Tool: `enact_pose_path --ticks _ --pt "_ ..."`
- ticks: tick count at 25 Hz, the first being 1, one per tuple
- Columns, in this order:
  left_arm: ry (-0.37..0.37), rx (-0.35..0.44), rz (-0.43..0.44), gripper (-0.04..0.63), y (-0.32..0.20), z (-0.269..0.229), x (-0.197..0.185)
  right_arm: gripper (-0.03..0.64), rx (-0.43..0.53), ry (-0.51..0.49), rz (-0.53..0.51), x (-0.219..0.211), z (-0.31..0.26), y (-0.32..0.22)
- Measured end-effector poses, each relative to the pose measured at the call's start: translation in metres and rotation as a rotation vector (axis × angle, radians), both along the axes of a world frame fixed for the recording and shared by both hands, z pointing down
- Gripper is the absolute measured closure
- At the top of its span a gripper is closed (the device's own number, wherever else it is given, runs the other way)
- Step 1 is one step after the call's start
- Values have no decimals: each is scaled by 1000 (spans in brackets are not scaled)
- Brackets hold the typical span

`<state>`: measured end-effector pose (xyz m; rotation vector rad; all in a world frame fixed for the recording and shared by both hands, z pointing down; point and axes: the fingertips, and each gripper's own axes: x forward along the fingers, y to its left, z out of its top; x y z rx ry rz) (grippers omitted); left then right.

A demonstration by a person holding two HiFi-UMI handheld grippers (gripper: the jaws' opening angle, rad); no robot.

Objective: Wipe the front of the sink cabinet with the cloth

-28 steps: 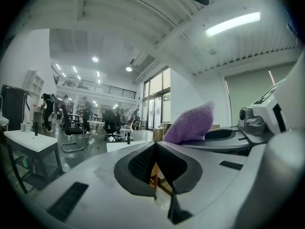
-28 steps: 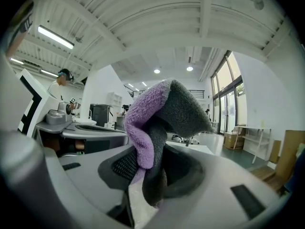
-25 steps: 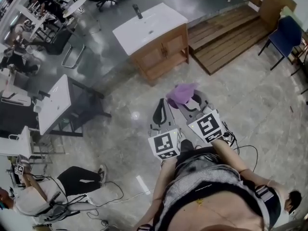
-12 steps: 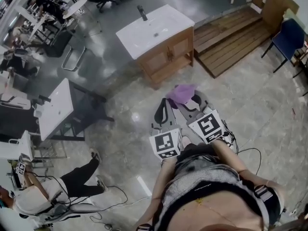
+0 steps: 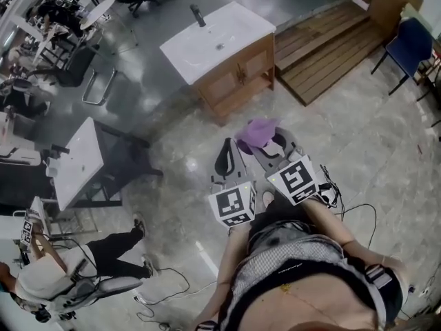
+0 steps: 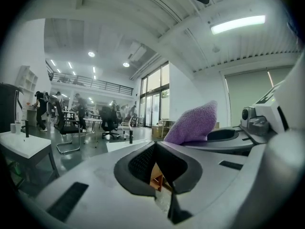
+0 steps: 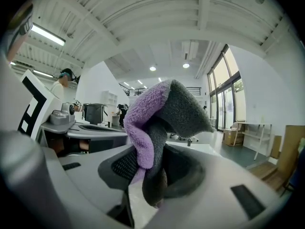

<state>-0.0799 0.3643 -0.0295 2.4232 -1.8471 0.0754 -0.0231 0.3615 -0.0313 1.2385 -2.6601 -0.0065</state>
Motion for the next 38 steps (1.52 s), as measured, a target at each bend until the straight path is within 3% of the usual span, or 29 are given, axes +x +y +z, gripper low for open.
enact_pose_path --ticks 9,19,38 --pt "8 -15 -15 589 -34 4 -9 436 -2 14 -38 -14 -1 -35" --pt "-2 -24 -73 589 -112 1 -7 436 -13 12 -113 -18 -3 -113" --pt "-21 -21 -211 589 -202 -4 30 436 2 7 -237 23 -8 -214"
